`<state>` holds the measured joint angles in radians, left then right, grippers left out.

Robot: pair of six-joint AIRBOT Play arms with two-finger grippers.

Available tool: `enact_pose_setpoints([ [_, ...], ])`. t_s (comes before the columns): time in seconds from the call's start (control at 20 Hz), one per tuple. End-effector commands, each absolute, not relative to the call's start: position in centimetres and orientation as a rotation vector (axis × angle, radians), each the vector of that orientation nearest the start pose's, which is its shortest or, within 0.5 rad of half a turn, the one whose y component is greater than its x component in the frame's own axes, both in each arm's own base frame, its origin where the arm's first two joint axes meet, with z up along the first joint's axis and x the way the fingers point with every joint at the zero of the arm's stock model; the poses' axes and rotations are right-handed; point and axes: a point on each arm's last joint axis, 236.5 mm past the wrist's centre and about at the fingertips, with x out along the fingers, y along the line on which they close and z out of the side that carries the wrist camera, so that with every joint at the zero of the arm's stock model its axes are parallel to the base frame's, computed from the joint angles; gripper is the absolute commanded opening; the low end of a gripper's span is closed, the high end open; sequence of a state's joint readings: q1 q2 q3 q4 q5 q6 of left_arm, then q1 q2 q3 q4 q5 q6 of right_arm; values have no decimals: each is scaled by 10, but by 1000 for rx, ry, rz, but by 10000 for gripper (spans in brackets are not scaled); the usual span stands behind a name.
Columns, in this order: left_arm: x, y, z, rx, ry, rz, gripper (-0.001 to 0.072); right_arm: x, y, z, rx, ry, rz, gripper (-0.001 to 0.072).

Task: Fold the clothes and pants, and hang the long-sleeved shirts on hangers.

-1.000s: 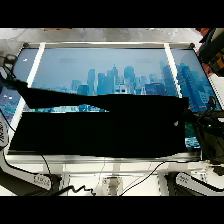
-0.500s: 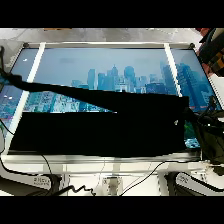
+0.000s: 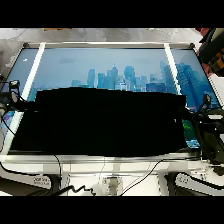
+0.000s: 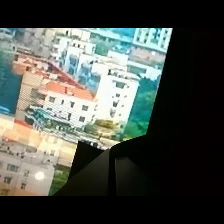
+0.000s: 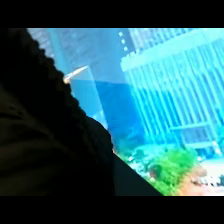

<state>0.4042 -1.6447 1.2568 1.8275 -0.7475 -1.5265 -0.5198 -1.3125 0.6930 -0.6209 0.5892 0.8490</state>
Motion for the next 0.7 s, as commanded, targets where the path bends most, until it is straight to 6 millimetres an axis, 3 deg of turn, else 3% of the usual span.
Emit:
enact_pose_setpoints([
  [0.0,444,235,-78,52,1112,399,34,395,-103,-85,608,861,-151,25],
  [0.05,447,236,-76,56,1093,397,158,396,-102,-85,609,858,-153,25],
  [0.15,450,235,-71,60,1077,397,675,399,-104,-83,612,848,-163,26],
  [0.2,450,235,-67,50,1073,405,706,399,-104,-82,610,847,-161,125],
  [0.25,446,234,-62,50,1081,408,706,399,-103,-82,608,850,-156,524],
  [0.3,441,232,-55,49,1095,411,705,398,-102,-81,613,850,-156,707],
  [0.4,429,227,-33,57,1109,419,705,397,-102,-73,664,837,-171,698],
  [0.5,422,226,2,98,1078,415,683,393,-109,-53,709,816,-193,690],
  [0.55,417,225,20,126,1064,409,610,387,-115,-39,717,814,-206,689],
  [0.6,409,223,37,145,1059,408,468,379,-120,-28,723,825,-217,689],
  [0.65,399,221,51,156,1060,410,393,366,-124,-17,707,852,-225,685],
])
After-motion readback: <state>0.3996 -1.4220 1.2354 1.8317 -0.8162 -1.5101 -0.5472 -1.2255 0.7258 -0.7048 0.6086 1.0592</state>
